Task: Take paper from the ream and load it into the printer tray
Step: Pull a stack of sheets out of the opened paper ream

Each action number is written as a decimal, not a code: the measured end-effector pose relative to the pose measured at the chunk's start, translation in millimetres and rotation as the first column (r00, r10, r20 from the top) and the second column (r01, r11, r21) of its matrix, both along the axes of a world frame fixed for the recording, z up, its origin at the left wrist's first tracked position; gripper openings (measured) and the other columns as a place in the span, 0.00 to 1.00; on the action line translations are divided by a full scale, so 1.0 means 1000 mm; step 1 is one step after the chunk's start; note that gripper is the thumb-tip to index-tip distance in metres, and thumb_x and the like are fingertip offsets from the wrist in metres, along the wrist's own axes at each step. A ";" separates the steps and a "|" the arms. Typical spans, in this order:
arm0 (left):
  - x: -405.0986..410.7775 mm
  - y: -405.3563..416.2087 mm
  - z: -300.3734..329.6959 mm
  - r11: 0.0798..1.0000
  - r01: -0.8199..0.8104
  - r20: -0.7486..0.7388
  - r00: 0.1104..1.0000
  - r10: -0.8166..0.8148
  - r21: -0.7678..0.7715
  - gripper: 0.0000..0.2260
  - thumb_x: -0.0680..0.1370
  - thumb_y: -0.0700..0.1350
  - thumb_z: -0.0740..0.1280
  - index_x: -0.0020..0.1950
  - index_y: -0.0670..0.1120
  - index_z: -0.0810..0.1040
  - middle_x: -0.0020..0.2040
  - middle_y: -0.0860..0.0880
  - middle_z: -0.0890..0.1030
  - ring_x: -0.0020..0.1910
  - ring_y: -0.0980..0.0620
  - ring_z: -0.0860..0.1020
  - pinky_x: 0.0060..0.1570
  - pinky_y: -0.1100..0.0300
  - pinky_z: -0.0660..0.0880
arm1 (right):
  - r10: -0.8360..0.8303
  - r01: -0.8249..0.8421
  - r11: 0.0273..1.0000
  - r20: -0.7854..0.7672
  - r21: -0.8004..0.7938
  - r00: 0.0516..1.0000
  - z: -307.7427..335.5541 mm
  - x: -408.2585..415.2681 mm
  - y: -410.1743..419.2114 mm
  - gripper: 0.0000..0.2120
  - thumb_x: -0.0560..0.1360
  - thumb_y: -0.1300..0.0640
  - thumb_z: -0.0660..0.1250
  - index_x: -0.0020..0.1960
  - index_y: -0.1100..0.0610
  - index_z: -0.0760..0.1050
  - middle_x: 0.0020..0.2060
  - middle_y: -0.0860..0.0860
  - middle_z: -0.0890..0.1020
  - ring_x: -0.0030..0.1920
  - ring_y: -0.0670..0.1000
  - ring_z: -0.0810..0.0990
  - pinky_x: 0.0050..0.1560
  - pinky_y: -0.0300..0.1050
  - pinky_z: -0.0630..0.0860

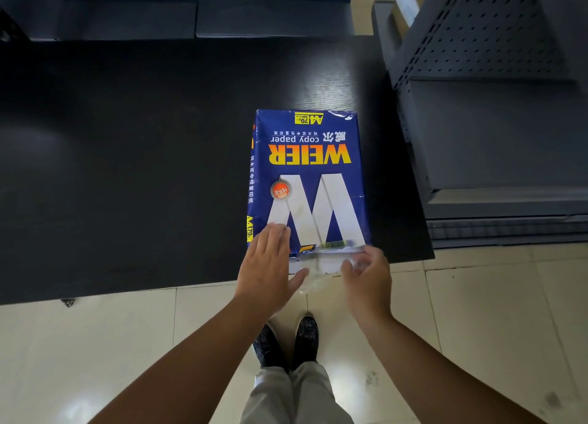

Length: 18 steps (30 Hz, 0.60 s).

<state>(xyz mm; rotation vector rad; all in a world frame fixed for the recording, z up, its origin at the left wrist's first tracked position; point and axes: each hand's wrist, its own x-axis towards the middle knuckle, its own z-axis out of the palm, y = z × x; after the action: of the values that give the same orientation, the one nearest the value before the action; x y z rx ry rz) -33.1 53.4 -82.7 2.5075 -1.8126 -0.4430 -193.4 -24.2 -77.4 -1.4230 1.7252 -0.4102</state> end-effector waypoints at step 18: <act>0.002 0.009 -0.002 1.000 0.016 0.008 1.000 -0.016 -0.016 0.35 0.78 0.65 0.54 0.75 0.42 0.55 0.75 0.44 0.63 0.76 0.45 0.57 0.76 0.49 0.58 | -0.411 0.361 0.904 0.240 0.228 0.879 0.003 0.013 -0.010 0.10 0.74 0.61 0.71 0.54 0.57 0.77 0.44 0.55 0.85 0.42 0.51 0.84 0.41 0.44 0.80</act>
<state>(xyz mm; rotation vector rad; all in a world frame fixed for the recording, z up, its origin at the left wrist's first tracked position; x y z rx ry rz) -30.7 62.4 -84.9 2.4901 -1.8331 -0.4180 -180.6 -34.7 -74.0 -0.8384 1.7549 -0.6286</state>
